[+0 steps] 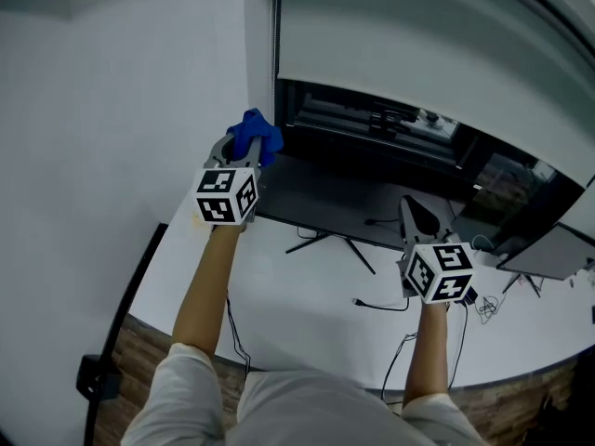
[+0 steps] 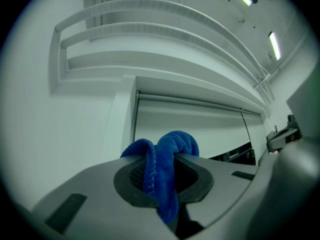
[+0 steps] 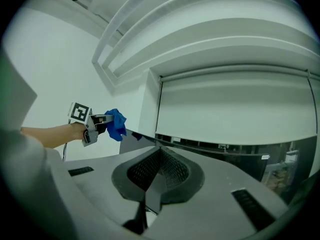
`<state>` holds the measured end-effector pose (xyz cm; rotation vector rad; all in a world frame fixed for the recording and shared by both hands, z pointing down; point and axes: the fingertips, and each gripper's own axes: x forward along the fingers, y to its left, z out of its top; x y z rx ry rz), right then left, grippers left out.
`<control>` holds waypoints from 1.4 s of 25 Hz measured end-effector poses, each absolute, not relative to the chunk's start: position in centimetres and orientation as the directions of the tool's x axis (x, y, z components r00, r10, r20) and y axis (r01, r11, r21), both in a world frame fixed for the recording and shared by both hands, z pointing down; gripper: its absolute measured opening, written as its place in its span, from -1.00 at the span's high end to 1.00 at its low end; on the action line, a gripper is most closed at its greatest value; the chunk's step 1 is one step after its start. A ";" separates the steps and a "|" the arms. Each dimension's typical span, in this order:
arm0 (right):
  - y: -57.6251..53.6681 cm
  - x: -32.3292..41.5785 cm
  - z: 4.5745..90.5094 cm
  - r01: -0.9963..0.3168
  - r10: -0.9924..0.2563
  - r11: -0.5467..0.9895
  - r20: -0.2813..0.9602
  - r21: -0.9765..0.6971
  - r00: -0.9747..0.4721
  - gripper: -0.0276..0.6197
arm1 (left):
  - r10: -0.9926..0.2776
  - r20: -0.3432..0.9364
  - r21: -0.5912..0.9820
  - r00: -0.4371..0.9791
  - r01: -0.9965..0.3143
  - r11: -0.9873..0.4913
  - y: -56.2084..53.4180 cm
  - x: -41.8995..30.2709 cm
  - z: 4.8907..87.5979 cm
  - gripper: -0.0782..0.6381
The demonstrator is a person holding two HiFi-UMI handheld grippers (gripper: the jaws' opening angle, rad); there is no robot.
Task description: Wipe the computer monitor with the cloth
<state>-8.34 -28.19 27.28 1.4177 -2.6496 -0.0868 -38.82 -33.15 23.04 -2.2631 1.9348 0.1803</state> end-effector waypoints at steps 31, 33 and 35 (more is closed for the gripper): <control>-22.2 4.2 30.7 -0.907 -0.933 0.360 0.091 0.218 -0.348 0.88 | -0.796 -0.115 -0.252 0.594 -0.793 -0.555 -22.4 -14.0 29.6 0.62; -22.0 4.1 30.9 -0.905 -0.933 0.360 0.094 0.225 -0.347 0.88 | -0.799 -0.113 -0.245 0.591 -0.796 -0.554 -22.5 -14.1 29.8 0.62; -21.9 4.0 31.1 -0.903 -0.933 0.360 0.097 0.232 -0.347 0.88 | -0.800 -0.110 -0.239 0.590 -0.797 -0.555 -22.6 -14.3 30.0 0.62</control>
